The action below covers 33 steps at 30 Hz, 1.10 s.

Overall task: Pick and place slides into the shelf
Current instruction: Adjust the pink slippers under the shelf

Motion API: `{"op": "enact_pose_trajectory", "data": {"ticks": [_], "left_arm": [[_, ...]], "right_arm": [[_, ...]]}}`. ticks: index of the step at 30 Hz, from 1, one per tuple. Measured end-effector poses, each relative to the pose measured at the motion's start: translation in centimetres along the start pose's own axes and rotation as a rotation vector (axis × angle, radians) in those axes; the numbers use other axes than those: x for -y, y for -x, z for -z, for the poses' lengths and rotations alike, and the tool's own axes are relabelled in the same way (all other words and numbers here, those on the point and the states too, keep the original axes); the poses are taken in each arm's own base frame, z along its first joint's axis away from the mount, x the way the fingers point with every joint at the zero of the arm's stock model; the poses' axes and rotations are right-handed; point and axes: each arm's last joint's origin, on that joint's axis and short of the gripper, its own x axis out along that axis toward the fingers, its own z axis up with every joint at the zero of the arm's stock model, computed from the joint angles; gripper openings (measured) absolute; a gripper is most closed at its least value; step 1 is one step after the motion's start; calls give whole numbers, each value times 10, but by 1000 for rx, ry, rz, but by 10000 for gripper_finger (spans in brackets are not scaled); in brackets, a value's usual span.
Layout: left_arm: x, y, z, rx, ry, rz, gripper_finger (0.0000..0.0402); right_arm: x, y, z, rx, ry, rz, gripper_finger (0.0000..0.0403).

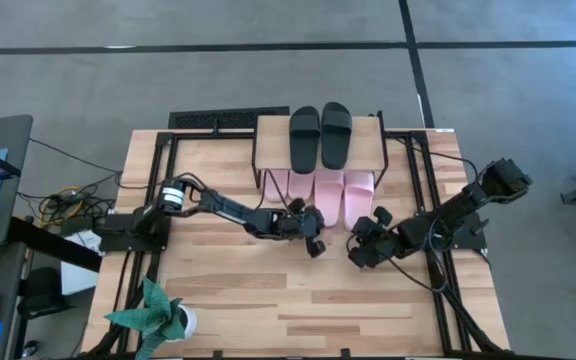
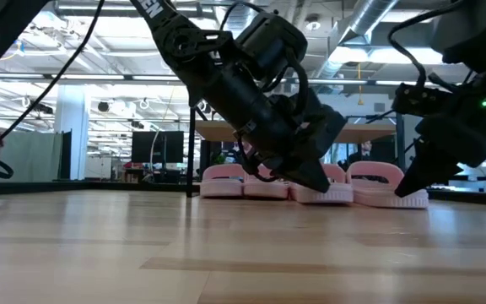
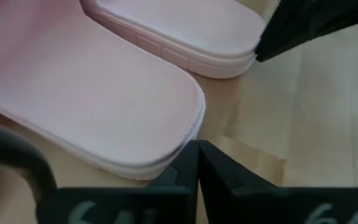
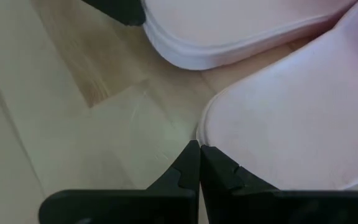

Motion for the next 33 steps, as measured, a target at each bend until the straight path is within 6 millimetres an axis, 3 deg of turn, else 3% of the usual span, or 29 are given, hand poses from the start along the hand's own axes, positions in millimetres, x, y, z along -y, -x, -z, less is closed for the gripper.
{"op": "enact_pose_trajectory", "data": {"ticks": [23, 33], "left_arm": [[-31, -10, -18, 60, -10, 3, 0], [-40, -12, -21, 69, -11, 10, 0]], "right_arm": [[24, -16, -13, -39, 17, 125, 0], [46, -24, -7, -47, -20, 94, 0]]}}
